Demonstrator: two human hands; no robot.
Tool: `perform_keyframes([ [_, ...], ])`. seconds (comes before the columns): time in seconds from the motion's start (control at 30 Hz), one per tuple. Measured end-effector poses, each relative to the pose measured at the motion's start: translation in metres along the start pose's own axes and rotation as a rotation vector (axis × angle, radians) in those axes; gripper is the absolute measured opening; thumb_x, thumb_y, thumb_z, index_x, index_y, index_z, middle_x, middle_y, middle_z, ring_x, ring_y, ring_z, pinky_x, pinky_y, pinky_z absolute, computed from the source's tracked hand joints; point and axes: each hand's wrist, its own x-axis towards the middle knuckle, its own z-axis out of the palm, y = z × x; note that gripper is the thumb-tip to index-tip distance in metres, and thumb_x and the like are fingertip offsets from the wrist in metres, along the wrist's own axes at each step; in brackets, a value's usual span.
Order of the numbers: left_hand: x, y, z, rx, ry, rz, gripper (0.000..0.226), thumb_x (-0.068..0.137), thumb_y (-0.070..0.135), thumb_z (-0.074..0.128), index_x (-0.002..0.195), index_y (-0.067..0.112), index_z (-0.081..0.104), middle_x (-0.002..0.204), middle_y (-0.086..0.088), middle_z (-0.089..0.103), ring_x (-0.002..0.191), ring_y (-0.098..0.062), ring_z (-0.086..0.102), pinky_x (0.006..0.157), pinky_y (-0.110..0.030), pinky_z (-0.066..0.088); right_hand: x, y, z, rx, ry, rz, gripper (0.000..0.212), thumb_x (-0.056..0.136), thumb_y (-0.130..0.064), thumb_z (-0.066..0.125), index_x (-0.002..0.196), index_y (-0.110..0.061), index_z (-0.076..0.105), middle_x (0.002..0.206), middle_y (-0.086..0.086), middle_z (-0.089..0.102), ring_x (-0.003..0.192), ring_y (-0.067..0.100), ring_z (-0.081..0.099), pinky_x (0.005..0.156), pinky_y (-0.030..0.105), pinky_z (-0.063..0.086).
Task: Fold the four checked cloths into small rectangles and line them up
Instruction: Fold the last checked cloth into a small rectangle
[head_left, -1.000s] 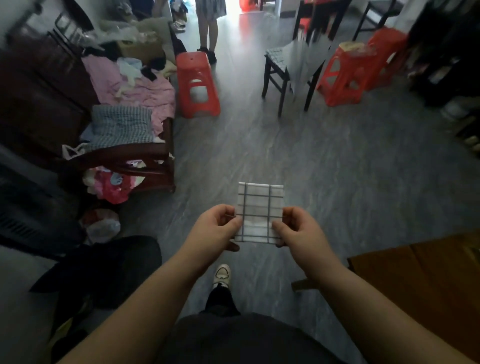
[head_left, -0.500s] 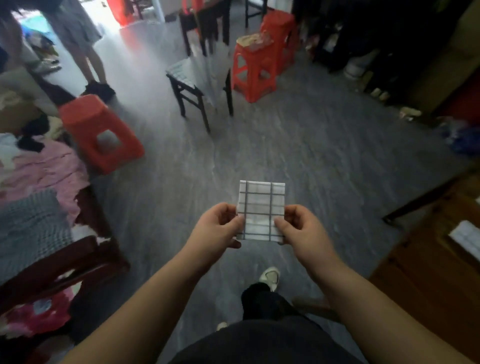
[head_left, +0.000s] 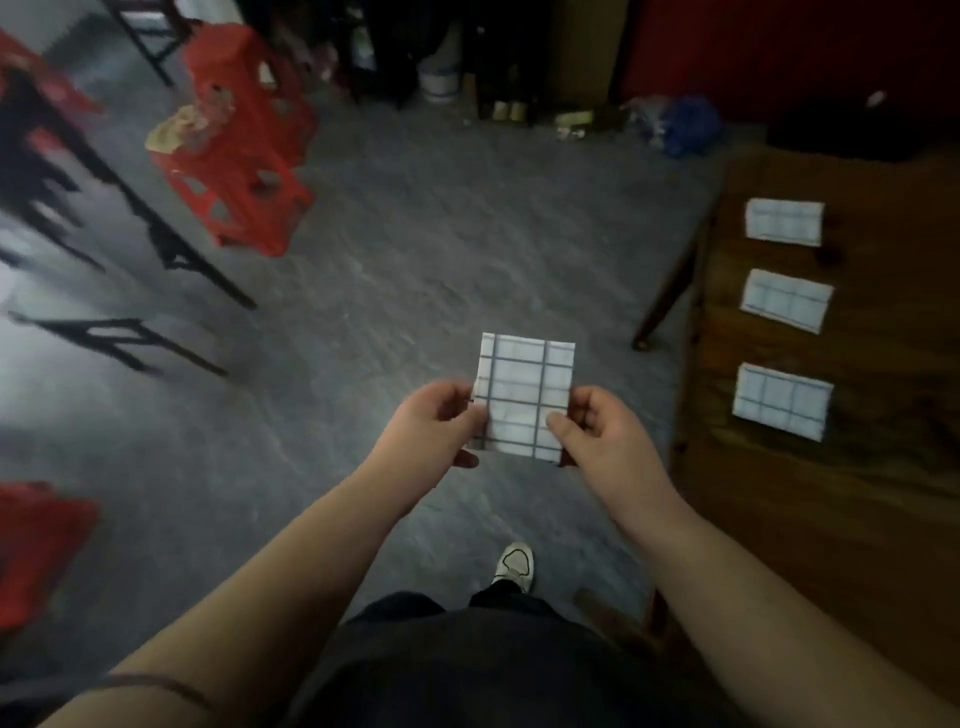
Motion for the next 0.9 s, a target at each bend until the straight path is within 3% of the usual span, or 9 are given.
perform_keyframes([
  [0.17, 0.057, 0.050, 0.063, 0.165, -0.325, 0.066, 0.015, 0.098, 0.014, 0.058, 0.100, 0.016, 0.072, 0.091, -0.007, 0.074, 0.078, -0.016, 0.069, 0.065, -0.026, 0.055, 0.003, 0.009, -0.068, 0.038, 0.323, 0.098, 0.008, 0.095, -0.023, 0.067, 0.099, -0.028, 0.063, 0.094, 0.002, 0.074, 0.084, 0.020, 0.073, 0.083, 0.054, 0.058],
  [0.3, 0.089, 0.080, 0.127, 0.273, -0.532, 0.144, 0.013, 0.098, 0.012, 0.058, 0.097, 0.013, 0.071, 0.092, -0.012, 0.074, 0.076, -0.019, 0.068, 0.064, -0.029, 0.058, -0.016, 0.016, -0.109, 0.113, 0.574, 0.192, 0.012, 0.096, -0.023, 0.065, 0.103, -0.033, 0.064, 0.097, -0.010, 0.075, 0.088, 0.008, 0.072, 0.087, 0.044, 0.059],
  [0.47, 0.105, 0.106, 0.202, 0.409, -0.843, 0.239, 0.009, 0.097, 0.020, 0.063, 0.102, 0.015, 0.068, 0.093, -0.007, 0.073, 0.078, -0.017, 0.069, 0.065, -0.031, 0.060, -0.041, 0.019, -0.136, 0.199, 0.901, 0.324, 0.009, 0.097, -0.024, 0.063, 0.100, -0.032, 0.064, 0.092, -0.007, 0.075, 0.082, 0.011, 0.072, 0.082, 0.042, 0.061],
  [0.6, 0.115, 0.129, 0.247, 0.557, -1.101, 0.311, 0.004, 0.095, 0.017, 0.065, 0.099, 0.017, 0.067, 0.090, -0.004, 0.074, 0.078, -0.017, 0.072, 0.065, -0.029, 0.059, -0.055, 0.011, -0.135, 0.323, 1.147, 0.395, 0.009, 0.097, -0.027, 0.063, 0.103, -0.034, 0.063, 0.097, -0.011, 0.074, 0.084, 0.002, 0.072, 0.075, 0.029, 0.061],
  [0.7, 0.121, 0.138, 0.273, 0.662, -1.260, 0.396, 0.005, 0.096, 0.022, 0.064, 0.099, 0.023, 0.068, 0.090, 0.004, 0.074, 0.078, -0.013, 0.072, 0.068, -0.028, 0.060, -0.058, 0.006, -0.123, 0.416, 1.290, 0.410, 0.011, 0.098, -0.030, 0.061, 0.108, -0.031, 0.062, 0.104, -0.008, 0.072, 0.091, 0.004, 0.071, 0.075, 0.028, 0.061],
  [0.9, 0.118, 0.125, 0.307, 0.745, -1.533, 0.392, 0.009, 0.096, 0.027, 0.064, 0.105, 0.024, 0.067, 0.097, 0.003, 0.074, 0.088, -0.015, 0.071, 0.075, -0.035, 0.062, -0.065, 0.011, -0.093, 0.627, 1.536, 0.459, 0.015, 0.097, -0.021, 0.063, 0.111, -0.026, 0.060, 0.108, -0.003, 0.070, 0.098, 0.013, 0.070, 0.084, 0.034, 0.060],
])
